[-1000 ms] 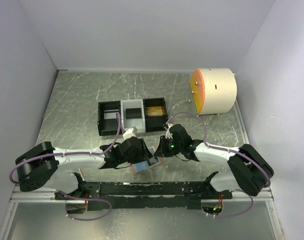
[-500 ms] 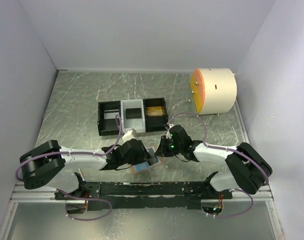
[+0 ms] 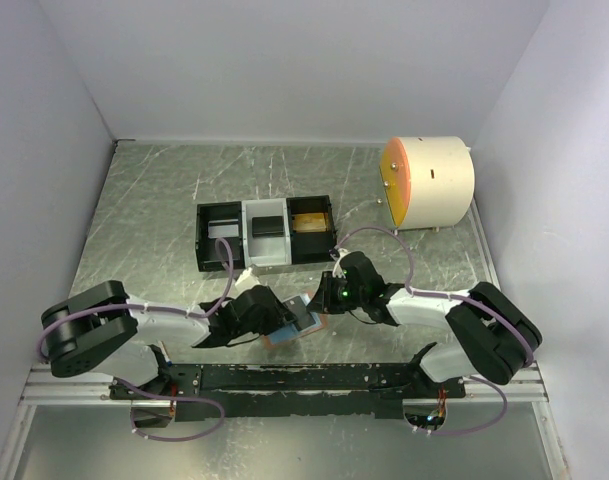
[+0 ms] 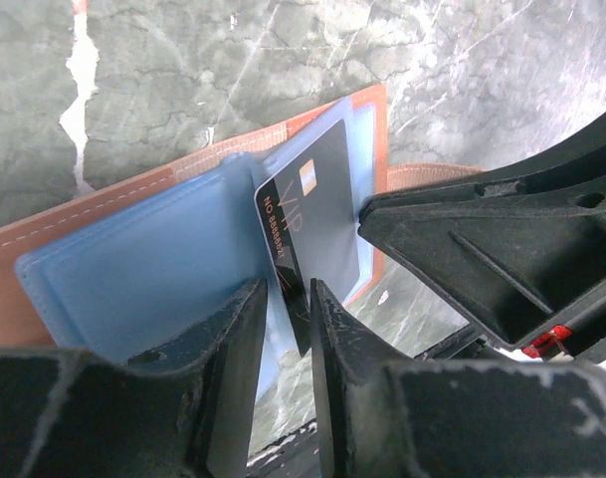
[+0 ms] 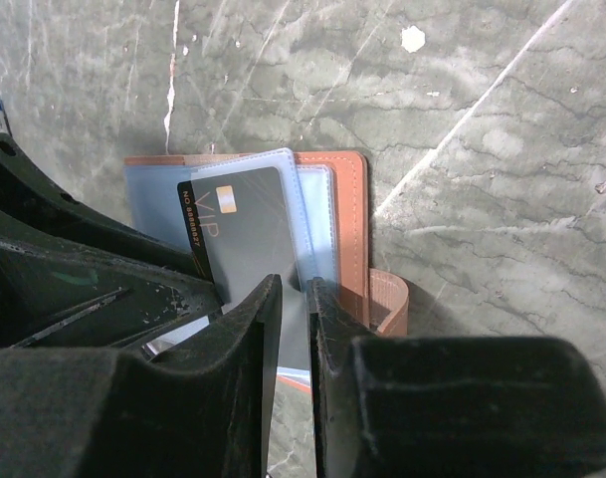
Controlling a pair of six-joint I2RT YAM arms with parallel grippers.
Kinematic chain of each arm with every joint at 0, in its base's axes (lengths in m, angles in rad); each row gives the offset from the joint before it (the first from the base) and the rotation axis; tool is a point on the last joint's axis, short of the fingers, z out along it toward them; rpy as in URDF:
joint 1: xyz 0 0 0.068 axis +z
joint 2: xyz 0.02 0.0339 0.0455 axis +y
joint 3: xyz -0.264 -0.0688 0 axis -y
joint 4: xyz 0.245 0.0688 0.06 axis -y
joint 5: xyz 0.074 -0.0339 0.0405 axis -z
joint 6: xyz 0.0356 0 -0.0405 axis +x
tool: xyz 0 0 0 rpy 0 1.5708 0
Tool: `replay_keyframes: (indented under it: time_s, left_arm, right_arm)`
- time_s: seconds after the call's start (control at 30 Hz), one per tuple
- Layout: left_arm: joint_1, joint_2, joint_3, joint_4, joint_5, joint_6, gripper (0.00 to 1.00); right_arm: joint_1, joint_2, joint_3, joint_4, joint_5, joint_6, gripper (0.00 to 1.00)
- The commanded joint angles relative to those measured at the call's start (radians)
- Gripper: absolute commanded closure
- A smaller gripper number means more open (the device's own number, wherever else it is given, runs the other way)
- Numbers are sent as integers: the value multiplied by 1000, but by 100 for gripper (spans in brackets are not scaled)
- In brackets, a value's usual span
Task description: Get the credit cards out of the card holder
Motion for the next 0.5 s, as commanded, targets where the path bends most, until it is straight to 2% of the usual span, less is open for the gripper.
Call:
replay_keyframes:
  time_s: [0.0, 0.1, 0.3, 0.47]
  left_arm:
    - [-1, -25, -9, -19, -40, -16, 65]
    - [-1, -28, 6, -33, -34, 2, 70]
    - [-1, -23, 14, -9, -16, 17, 90]
    - [-1, -31, 39, -58, -16, 22, 93]
  right_arm:
    - [3, 26, -24, -134, 46, -24, 82]
    - [3, 25, -17, -142, 47, -29, 82]
    - [3, 25, -4, -154, 51, -33, 82]
    - [3, 15, -3, -170, 69, -30, 82]
